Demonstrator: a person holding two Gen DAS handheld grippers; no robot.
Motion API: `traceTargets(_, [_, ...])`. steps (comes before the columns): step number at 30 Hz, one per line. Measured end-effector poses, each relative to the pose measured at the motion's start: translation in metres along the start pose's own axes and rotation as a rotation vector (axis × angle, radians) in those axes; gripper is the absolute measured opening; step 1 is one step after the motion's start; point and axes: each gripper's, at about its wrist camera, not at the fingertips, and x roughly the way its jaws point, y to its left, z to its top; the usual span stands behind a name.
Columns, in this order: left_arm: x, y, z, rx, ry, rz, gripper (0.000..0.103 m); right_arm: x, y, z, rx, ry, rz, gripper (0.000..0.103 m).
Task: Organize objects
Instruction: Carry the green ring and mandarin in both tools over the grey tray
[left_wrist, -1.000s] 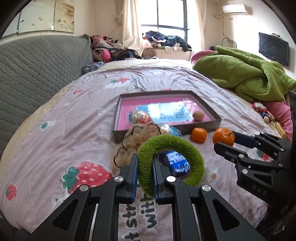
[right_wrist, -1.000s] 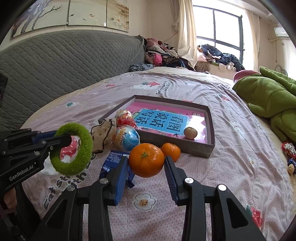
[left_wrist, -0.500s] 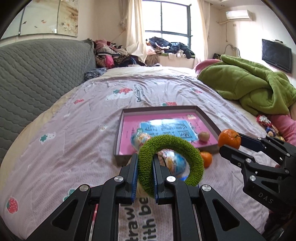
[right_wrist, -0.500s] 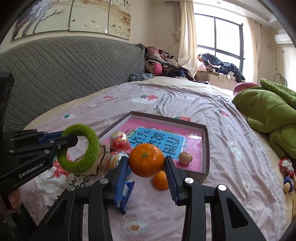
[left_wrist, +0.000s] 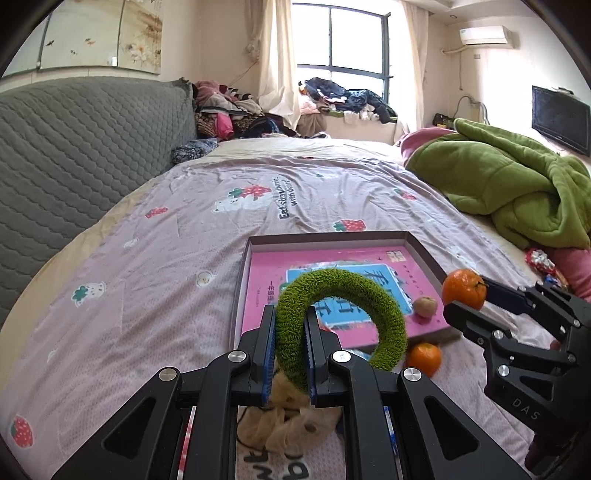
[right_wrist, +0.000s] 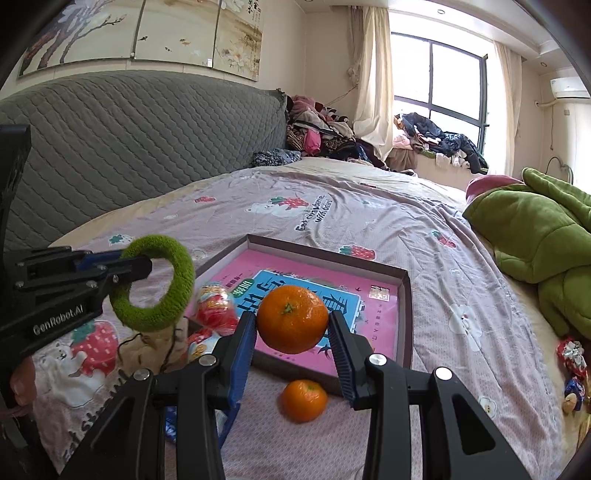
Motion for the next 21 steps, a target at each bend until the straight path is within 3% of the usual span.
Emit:
traceTargets(10, [0.041,0.01,0.02,-0.034,0.035,0.006,0.014,0.038,-0.013,-0.004,0.02,0.058,0.009,0.04])
traceTargets(21, [0.097,0.028,0.029,-0.09,0.134,-0.003,0.014,0.072,-0.019,-0.007,0.04,0.093,0.008,0.04])
